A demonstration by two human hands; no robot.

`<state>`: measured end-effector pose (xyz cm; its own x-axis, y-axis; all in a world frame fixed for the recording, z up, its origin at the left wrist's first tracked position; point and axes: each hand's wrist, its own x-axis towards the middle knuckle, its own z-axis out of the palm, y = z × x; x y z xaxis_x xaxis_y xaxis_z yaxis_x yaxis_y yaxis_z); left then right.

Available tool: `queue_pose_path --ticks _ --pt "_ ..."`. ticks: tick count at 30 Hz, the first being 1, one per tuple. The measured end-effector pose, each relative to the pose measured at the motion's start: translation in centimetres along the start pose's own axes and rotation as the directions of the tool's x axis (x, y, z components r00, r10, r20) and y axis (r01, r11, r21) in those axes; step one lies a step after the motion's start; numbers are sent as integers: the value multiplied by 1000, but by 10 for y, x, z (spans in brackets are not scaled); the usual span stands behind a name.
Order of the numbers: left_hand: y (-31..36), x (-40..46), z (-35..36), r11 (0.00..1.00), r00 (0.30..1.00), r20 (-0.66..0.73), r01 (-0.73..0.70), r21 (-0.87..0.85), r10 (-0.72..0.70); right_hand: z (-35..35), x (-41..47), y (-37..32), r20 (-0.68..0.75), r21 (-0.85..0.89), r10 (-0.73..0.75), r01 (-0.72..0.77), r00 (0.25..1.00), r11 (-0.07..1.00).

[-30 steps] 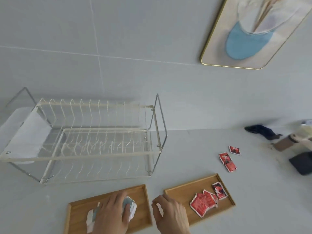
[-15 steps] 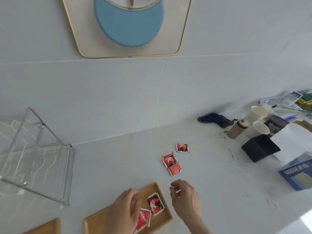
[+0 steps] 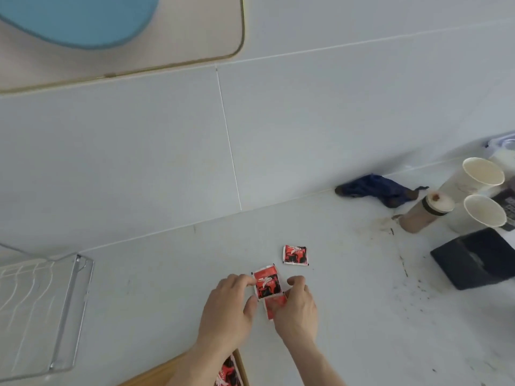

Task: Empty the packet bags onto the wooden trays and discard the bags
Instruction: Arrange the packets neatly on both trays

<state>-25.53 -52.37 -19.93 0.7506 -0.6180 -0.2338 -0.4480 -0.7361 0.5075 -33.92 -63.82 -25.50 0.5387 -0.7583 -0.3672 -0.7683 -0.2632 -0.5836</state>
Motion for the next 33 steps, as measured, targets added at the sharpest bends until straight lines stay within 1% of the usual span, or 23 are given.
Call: queue_pose_path --ticks 3,4,5,6,8,10,12,14,15,16,17,20,22,25,28,30,33 --pt "14 35 16 992 996 77 -49 119 40 -15 0 14 158 87 33 -47 987 995" --pt "17 44 22 983 993 109 -68 169 49 -23 2 19 193 131 44 -70 980 989" --pt "19 53 30 974 989 138 -77 215 48 -32 7 24 198 173 63 -98 978 980" --pt "20 59 36 966 988 150 -71 249 34 -43 15 29 168 215 77 -113 983 970" --pt "22 67 44 965 991 131 -7 261 -29 -61 40 28 87 275 61 -83 994 958" --pt "21 72 46 978 988 110 84 190 -106 -71 72 17 33 290 -21 11 999 957" --pt "16 72 45 982 978 112 165 93 -175 -69 100 0 15 228 -147 140 989 964" --pt "9 67 40 978 970 122 210 18 -210 -56 117 -11 48 28 -290 289 956 957" --pt "5 63 38 975 968 122 221 -20 -217 -49 121 -13 68 -85 -339 344 938 935" --pt "1 59 35 972 968 120 228 -51 -221 -42 122 -13 71 -162 -369 375 927 913" --pt "-3 54 31 969 967 115 236 -73 -227 -38 121 -14 61 -201 -376 381 925 903" --pt "-20 37 19 935 951 100 307 -180 -293 -31 112 -19 32 -246 -324 321 946 915" --pt "-31 22 9 898 935 84 356 -259 -346 -27 104 -19 68 -268 -246 255 967 929" --pt "-43 -4 -8 836 899 50 424 -348 -435 -26 87 -14 122 -197 -109 132 987 971" --pt "-57 -29 -20 771 857 16 471 -427 -515 -27 60 -6 123 -152 -73 92 990 984" --pt "-67 -45 -26 735 831 10 497 -461 -556 -26 35 -6 123 -61 -50 58 991 996" --pt "-79 -71 -32 690 807 20 516 -508 -590 -25 -8 -16 179 198 -31 -5 983 980"
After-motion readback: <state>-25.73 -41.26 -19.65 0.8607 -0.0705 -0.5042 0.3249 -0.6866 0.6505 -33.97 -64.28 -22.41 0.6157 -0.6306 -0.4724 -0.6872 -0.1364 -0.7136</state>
